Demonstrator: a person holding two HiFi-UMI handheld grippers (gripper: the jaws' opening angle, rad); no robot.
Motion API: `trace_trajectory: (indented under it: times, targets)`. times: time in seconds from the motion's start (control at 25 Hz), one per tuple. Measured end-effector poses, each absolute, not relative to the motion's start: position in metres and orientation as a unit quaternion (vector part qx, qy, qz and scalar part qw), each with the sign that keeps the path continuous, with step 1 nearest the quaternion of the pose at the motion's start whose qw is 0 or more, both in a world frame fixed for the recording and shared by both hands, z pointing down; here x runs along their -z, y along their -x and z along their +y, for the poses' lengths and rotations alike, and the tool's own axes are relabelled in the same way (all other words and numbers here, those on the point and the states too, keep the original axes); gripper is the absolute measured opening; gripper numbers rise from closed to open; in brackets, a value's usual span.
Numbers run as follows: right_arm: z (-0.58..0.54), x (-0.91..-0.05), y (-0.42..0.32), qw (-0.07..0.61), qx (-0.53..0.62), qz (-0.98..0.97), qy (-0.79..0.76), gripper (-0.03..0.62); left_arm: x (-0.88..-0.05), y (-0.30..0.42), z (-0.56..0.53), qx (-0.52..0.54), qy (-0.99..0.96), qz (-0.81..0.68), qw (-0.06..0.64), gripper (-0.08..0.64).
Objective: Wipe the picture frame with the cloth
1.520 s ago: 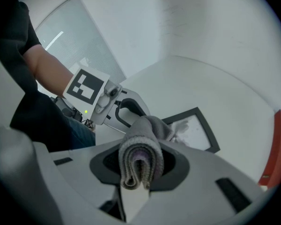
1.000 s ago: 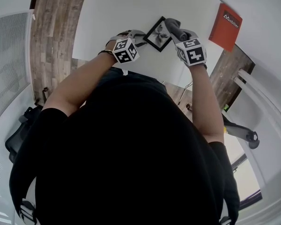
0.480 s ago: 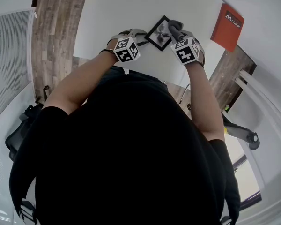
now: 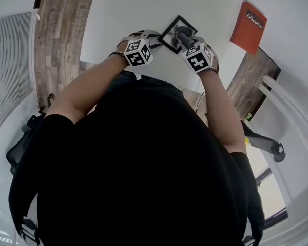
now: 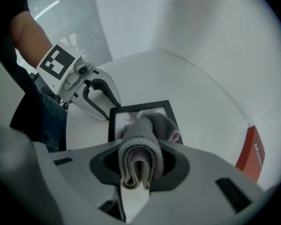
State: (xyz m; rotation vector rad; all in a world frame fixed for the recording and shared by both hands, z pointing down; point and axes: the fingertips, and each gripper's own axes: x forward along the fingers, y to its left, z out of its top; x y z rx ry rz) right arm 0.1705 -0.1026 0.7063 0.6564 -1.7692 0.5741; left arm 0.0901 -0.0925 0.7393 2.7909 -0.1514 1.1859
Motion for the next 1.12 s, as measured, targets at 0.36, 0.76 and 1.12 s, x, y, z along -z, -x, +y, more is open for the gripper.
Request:
trace_trajectory:
  times: [0.36,0.76,1.12]
  targets:
    - [-0.084,-0.705,-0.156,0.530,-0.271,-0.756,-0.274,0.103,-0.738,-0.090,-0.092,-0.390,-0.918,-0.051,0.052,0.163]
    - [-0.066,-0.708,-0.141,0.515,-0.293,-0.762,-0.261,0.103,-0.740,-0.090,-0.093,-0.390,-0.918,-0.051,0.051,0.163]
    - [-0.052,-0.706,-0.126,0.510,-0.296,-0.768,-0.251,0.103,-0.738,-0.089,-0.092,-0.388,-0.919,-0.052,0.048,0.163]
